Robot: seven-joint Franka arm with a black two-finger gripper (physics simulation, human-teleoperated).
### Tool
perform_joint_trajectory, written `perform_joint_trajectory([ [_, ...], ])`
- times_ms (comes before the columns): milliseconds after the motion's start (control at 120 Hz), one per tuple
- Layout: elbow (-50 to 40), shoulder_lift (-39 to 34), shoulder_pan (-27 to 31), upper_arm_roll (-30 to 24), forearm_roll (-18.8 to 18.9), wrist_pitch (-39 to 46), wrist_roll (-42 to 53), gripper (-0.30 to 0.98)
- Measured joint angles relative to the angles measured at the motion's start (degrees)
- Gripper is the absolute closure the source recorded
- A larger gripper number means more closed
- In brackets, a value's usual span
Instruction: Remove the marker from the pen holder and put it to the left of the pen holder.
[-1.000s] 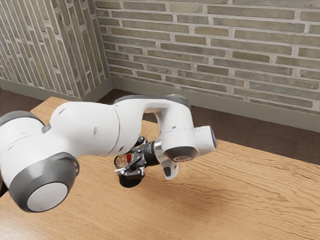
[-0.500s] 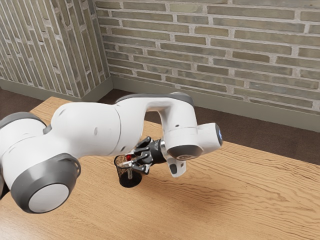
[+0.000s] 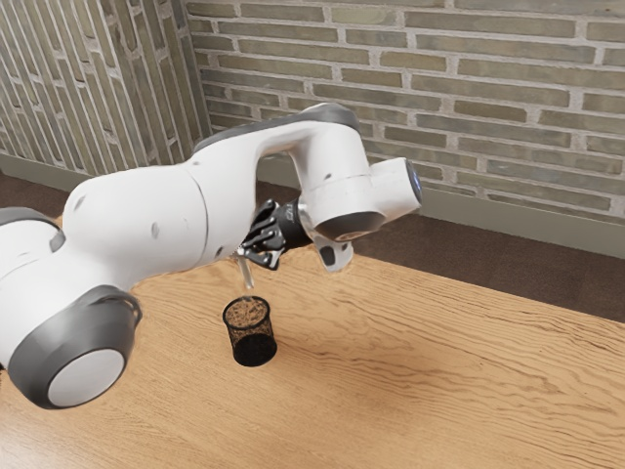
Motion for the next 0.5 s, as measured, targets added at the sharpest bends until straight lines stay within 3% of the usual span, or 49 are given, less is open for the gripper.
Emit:
perform_joint_trajectory([
  [117,1.2,-2.1,1.1,4.2,0.3,-2.0,2.2,0.78],
  [200,1.1,-2.7,7.8,5.0,-4.9,1.9,4.2,0.79],
  [242,-0.1,-2.8,13.1,5.1,-10.6,5.8,5.7,0.79],
  [300,-3.5,-2.8,18.9,5.2,-21.4,13.2,8.8,0.79],
  [392,-7.1,-2.7,23.2,4.8,-38.9,24.2,15.0,0.79],
  [500,-7.9,-2.5,24.2,4.4,-50.0,32.8,21.5,0.79],
])
